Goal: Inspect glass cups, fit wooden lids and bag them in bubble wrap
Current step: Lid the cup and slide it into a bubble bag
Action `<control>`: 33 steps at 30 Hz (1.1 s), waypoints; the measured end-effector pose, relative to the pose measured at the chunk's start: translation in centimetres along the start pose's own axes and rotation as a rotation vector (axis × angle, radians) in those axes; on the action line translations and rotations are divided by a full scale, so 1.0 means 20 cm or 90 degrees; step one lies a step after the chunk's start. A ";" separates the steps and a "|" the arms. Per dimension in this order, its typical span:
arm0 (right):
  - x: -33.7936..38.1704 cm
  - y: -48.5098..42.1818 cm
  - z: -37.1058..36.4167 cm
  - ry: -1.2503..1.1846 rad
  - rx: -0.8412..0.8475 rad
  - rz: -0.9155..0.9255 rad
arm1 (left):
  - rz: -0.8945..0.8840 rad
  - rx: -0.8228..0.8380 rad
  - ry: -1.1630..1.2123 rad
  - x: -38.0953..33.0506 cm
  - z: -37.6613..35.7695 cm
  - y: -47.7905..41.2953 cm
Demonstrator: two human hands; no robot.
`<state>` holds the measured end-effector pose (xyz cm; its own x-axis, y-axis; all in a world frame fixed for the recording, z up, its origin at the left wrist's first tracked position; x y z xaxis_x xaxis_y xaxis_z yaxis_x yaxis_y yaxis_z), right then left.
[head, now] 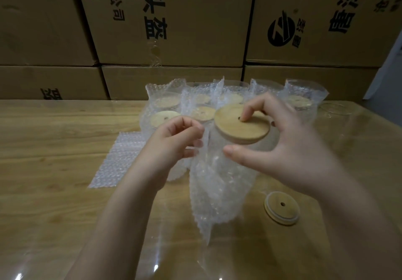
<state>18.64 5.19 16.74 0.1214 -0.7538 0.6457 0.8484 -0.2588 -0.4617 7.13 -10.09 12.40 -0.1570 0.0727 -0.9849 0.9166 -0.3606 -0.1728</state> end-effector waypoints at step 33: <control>-0.21 -0.09 -0.22 0.000 0.087 -0.002 | -0.336 0.189 -0.744 -0.15 0.00 0.16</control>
<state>14.33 6.08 12.24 0.1193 -0.7528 0.6474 0.9112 -0.1760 -0.3725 10.61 -11.54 14.81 -0.8293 -0.5217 -0.2002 0.5562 -0.7366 -0.3847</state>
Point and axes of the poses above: each hand's wrist, its own y-axis away from the middle knuckle, its own z-axis out of the back of the hand, x = y × z, the point moved 1 cm from there along -y, towards the middle knuckle, and after that the axes turned 7 degrees about -x, right-handed, at the moved point
